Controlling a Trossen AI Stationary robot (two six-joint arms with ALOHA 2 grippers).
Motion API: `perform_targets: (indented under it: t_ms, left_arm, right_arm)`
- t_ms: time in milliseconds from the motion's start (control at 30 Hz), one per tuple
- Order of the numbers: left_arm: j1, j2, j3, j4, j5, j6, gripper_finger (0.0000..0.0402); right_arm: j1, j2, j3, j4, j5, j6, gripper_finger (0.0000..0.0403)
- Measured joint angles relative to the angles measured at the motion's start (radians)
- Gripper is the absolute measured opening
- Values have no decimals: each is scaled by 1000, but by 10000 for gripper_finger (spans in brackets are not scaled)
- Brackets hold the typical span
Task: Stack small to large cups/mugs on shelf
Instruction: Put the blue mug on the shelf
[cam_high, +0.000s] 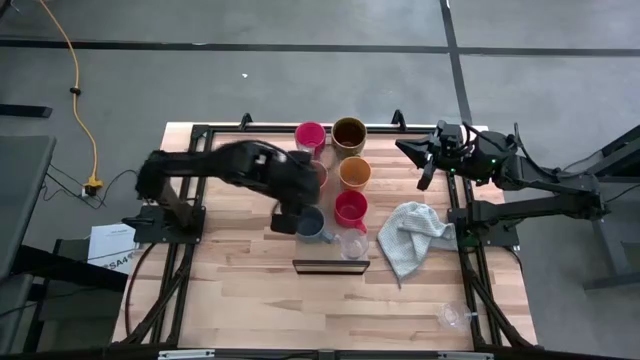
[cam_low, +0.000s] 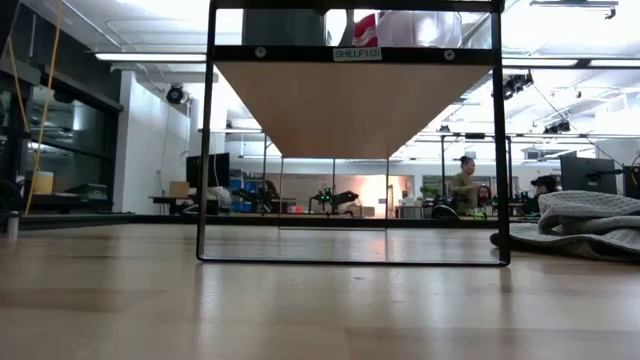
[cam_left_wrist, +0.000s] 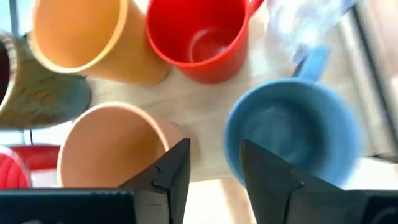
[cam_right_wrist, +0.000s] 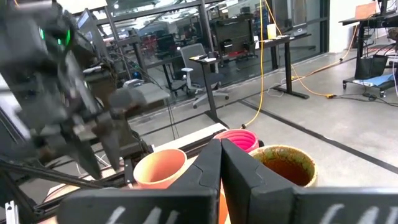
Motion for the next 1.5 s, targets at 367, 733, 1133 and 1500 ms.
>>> perform_targets:
  t_ms: [367, 733, 1133, 1500]
  left_arm:
    - [-8, -304, -196, 228, 99, -341, 9]
    - [-96, -675, -953, 942, 175, -831, 2]
    - [-242, -651, -1215, 1080, 113, -1113, 0]
    - [-150, -541, -1217, 1256, 182, -1046, 0]
  right_arm:
    - [0, 0, 0, -19, 0, 13, 0]
    - [0, 0, 0, -46, 0, 27, 0]
    - [0, 0, 0, -53, 0, 19, 0]
    - [0, 0, 0, -54, 0, 25, 0]
